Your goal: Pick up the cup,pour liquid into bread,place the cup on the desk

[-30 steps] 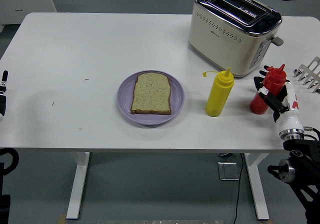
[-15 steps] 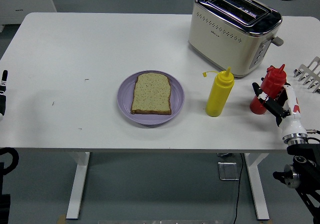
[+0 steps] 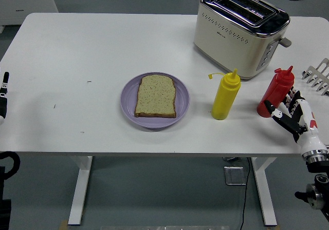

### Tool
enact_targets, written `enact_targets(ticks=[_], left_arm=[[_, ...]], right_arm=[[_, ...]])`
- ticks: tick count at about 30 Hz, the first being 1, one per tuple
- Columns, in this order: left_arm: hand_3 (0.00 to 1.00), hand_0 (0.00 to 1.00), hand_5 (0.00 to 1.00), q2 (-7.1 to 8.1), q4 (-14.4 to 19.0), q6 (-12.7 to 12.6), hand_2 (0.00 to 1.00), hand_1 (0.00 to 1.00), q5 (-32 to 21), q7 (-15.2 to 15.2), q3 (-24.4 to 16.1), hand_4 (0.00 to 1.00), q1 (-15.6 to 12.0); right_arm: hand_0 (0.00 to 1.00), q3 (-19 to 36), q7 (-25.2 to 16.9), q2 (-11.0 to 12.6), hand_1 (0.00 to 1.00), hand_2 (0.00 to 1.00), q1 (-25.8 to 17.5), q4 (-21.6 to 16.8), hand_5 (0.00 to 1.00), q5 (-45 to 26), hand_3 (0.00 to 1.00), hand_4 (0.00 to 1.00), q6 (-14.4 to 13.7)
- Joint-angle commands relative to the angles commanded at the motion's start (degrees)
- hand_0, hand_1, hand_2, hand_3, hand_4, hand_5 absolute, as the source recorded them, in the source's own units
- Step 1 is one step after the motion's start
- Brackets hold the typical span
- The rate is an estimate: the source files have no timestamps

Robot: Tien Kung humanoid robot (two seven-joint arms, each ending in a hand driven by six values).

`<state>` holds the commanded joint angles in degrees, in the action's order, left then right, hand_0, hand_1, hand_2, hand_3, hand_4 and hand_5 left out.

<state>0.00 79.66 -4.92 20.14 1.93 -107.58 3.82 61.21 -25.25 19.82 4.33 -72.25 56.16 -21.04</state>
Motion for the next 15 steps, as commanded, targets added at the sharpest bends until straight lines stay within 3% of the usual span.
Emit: enact_targets(ticks=[15], left_arm=[[0.686,0.785,0.998,0.00,0.03,-0.01,0.732,0.741,0.04,-0.02,0.35,0.566,0.08]], right_arm=[[0.920,8.62,-1.36,3.02,0.867,0.943,-7.08,-5.11,0.320,-3.85,0.982,0.870,-0.91]])
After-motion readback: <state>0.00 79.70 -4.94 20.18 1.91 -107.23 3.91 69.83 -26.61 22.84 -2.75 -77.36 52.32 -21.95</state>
